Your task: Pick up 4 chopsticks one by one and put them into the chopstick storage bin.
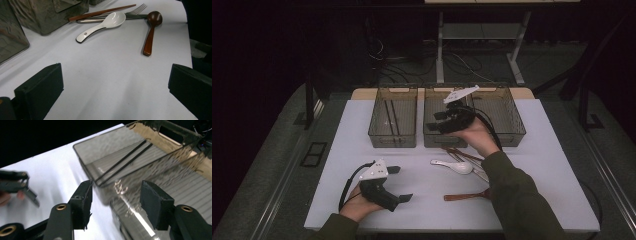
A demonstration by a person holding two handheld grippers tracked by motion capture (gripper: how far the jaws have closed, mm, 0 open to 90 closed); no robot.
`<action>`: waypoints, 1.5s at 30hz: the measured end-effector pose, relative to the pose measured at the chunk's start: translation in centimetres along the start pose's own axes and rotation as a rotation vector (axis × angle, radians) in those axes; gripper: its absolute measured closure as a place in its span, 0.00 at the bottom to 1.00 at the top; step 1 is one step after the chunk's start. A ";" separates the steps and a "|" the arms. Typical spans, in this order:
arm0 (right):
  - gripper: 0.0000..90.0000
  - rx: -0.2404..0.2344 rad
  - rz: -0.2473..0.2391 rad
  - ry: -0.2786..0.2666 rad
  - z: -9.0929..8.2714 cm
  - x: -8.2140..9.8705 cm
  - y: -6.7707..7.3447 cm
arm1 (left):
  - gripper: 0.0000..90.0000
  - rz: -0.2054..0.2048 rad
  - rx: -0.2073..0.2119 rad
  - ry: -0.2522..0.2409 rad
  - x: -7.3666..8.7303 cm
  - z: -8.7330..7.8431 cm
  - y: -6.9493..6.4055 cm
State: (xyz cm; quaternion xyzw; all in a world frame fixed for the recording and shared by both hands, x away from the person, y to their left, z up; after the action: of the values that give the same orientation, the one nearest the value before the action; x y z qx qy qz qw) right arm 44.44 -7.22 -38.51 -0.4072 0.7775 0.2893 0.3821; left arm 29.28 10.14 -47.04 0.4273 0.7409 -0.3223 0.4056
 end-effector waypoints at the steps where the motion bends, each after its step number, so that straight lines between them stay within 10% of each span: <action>1: 0.48 -0.006 0.001 0.003 -0.3 0.3 0.1 | 0.00 0.006 -0.003 0.005 0.1 0.0 0.1; 32: 0.50 0.039 0.052 -0.001 -9.6 10.4 -3.0 | 0.00 -0.015 -0.012 0.001 0.1 0.0 0.2; 45: 0.58 0.092 0.061 0.071 -10.7 14.0 -4.5 | 0.00 -0.013 -0.015 0.002 0.1 0.0 0.1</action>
State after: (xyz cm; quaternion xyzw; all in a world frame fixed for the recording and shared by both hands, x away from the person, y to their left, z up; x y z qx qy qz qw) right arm 39.24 -23.35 -44.95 -0.3754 0.8150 0.2502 0.3637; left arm 29.36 10.23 -47.14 0.4200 0.7464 -0.3189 0.4059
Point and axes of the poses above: each handheld gripper's, and its own axes: z roughly forward along the jaws, x roughly out of its underside, y roughly to its left, the point moved 7 cm from there along z, roughly forward along the jaws, and after that the axes turned 2 degrees about -y, right-handed, at the moved point
